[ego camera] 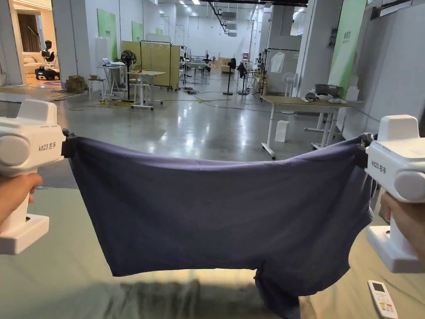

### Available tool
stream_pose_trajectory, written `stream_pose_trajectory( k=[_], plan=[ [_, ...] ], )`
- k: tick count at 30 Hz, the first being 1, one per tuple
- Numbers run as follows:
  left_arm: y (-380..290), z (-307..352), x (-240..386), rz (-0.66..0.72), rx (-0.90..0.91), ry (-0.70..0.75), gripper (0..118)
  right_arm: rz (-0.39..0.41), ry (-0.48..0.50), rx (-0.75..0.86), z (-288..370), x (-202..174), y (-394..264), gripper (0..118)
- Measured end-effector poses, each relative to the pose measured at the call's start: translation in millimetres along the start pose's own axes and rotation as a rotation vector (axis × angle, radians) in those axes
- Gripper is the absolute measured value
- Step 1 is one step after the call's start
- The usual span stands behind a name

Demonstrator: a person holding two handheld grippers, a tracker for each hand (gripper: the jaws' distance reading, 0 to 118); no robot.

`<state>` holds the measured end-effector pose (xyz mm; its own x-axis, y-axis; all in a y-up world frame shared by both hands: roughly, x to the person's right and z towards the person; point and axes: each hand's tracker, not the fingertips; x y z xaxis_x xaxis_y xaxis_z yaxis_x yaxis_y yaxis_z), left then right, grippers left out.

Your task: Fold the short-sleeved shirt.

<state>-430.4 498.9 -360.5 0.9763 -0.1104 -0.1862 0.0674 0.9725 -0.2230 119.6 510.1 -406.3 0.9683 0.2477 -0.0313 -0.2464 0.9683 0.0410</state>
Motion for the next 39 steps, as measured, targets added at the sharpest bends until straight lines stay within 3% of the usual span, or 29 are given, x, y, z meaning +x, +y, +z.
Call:
stream_pose_trajectory(
  k=[11, 19, 21, 23, 31, 32, 34, 39],
  plan=[
    [-116, 119, -15, 0.066, -0.055, -0.015, 4, 0.015, 0.058, -0.077, 152, -3, -75, 1],
    [-248, 195, -9, 0.04, -0.238, -0.027, 4, 0.065, 0.123, -0.316, 259, -22, -181, 1],
    [-276, 207, -7, 0.053, -0.302, -0.026, 4, 0.038, 0.142, -0.379, 279, -27, -209, 1],
    [-302, 214, -4, 0.022, -0.364, -0.032, 4, 0.021, 0.161, -0.471, 294, -29, -241, 1],
    [-383, 227, 0, -0.025, -0.594, -0.038, 4, 0.09, 0.183, -0.713, 330, -50, -328, 1],
    [-389, 227, 0, -0.032, -0.621, -0.04, 4, 0.052, 0.196, -0.771, 332, -53, -338, 1],
    [-404, 224, 0, -0.052, -0.674, -0.049, 4, 0.106, 0.187, -0.791, 334, -55, -340, 1],
    [-433, 217, 2, -0.099, -0.8, -0.059, 4, 0.127, 0.207, -0.869, 331, -63, -352, 2]
  ],
)
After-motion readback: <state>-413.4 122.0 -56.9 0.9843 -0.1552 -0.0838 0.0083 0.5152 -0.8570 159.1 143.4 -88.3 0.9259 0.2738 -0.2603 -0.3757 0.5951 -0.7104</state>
